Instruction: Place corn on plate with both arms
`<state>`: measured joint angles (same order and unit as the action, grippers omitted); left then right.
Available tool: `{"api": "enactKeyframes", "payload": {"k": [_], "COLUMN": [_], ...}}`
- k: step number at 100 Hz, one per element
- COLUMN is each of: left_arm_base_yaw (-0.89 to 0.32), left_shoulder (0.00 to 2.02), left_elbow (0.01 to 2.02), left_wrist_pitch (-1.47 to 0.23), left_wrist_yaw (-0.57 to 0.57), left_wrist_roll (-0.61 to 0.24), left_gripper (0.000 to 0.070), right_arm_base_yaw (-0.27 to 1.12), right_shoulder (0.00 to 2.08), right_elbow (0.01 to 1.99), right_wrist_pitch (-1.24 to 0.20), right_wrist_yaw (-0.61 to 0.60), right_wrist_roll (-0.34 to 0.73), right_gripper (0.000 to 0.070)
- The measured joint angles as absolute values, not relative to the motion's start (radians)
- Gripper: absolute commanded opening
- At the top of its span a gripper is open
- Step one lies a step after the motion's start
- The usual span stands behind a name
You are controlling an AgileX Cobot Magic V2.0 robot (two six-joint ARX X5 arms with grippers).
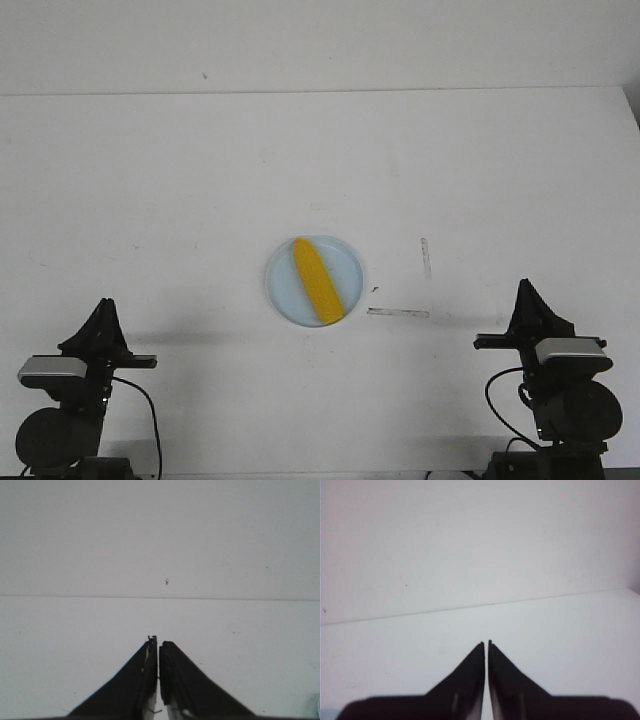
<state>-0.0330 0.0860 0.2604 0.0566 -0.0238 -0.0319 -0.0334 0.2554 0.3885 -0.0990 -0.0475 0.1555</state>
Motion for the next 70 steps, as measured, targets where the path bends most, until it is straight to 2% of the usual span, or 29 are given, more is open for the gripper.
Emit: {"api": "enactKeyframes", "payload": {"k": [30, 47, 70], "left_arm_base_yaw": [-0.033, -0.033, -0.033], "left_shoulder": [0.030, 0.005, 0.005], "left_elbow": [0.149, 0.035, 0.034], "left_wrist_pitch": [0.067, 0.179, 0.138], "left_wrist_yaw": [-0.023, -0.024, -0.021], "left_wrist_roll": [-0.043, -0.044, -0.044], "left_gripper": [0.0000, 0.0001, 0.0001], "right_arm_base_yaw": [-0.033, -0.033, -0.033], "right_shoulder": [0.255, 0.255, 0.255], "right_elbow": [0.389, 0.389, 0.389], "right_wrist_pitch": [-0.099, -0.099, -0.099], "right_wrist_yaw": [-0.047, -0.047, -0.047], "right_wrist_roll": [0.155, 0.156, 0.157], "right_gripper": [0.0010, 0.0010, 0.0010]}}
